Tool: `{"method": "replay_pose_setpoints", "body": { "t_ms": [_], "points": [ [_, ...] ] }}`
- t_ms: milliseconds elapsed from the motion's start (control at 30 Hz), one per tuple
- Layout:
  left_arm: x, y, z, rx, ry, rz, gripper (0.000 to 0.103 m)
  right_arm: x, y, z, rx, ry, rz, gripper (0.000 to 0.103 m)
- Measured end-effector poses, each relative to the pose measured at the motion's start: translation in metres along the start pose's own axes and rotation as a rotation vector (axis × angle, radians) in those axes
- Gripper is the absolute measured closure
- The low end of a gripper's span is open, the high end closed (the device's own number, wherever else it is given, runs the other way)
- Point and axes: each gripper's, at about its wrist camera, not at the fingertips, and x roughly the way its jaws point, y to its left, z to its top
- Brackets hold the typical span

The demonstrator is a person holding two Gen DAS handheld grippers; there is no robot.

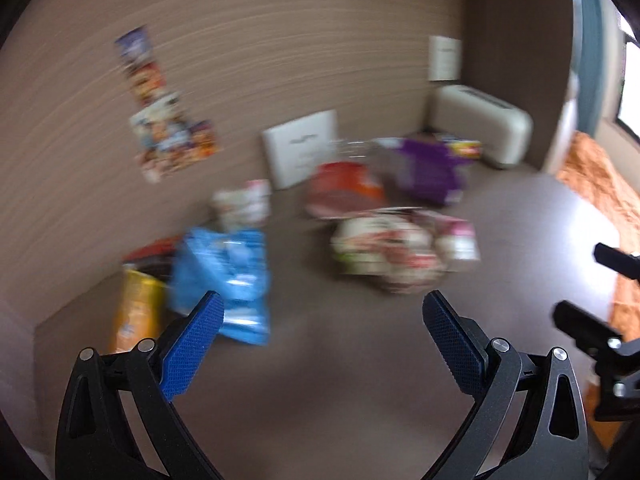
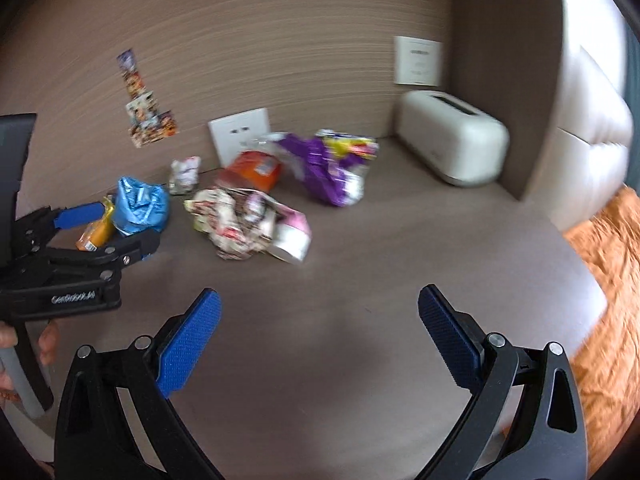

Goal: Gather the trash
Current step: 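Grasp the blue plastic bag with the left tool while the right tool grasps the crumpled wrapper, then carry the blue bag and wrapper to the bin and release them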

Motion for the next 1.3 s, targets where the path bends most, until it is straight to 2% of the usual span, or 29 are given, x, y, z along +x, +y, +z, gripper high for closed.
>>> {"method": "replay_pose_setpoints", "body": {
  "t_ms": [100,233,433,500,600,667,733,867,967,1167,1300],
  "points": [
    [0.022,0.028,0.002,0.02,0.013,0.055,0.005,0.023,0.027,0.012,-0.058,0.016,-0.008,0.005],
    [0.047,0.043,0.002,0.1,0.029,0.123,0.005,0.05,0.055,0.027,-0.136,0.032,-0.044,0.005],
    [0.066,0.042,-0.003,0.24,0.018,0.089,0.006,0.083,0.085,0.047,-0.223,0.048,-0.052,0.005],
    [0.073,0.041,-0.003,0.27,0.02,0.075,0.013,0.096,0.094,0.05,-0.256,0.057,-0.068,0.005],
    [0.083,0.04,-0.001,0.298,0.024,0.067,0.025,0.111,0.105,0.049,-0.298,0.078,-0.091,0.014],
    [0.087,0.041,0.001,0.309,0.019,0.063,0.028,0.123,0.11,0.046,-0.312,0.107,-0.107,0.03],
    [0.089,0.041,0.003,0.311,0.01,0.052,0.029,0.127,0.111,0.044,-0.309,0.116,-0.116,0.036],
    [0.085,0.04,0.002,0.324,-0.003,0.039,0.035,0.121,0.104,0.046,-0.253,0.111,-0.103,0.04],
    [0.077,0.037,0.004,0.31,-0.005,0.026,0.036,0.107,0.097,0.05,-0.221,0.097,-0.084,0.04],
    [0.03,0.033,0.004,0.238,-0.041,-0.02,0.036,0.061,0.082,0.047,-0.172,0.05,-0.045,0.04],
    [0.003,0.017,0.001,0.211,-0.05,-0.085,0.036,0.035,0.063,0.04,-0.127,0.04,-0.038,0.04]
  ]
}}
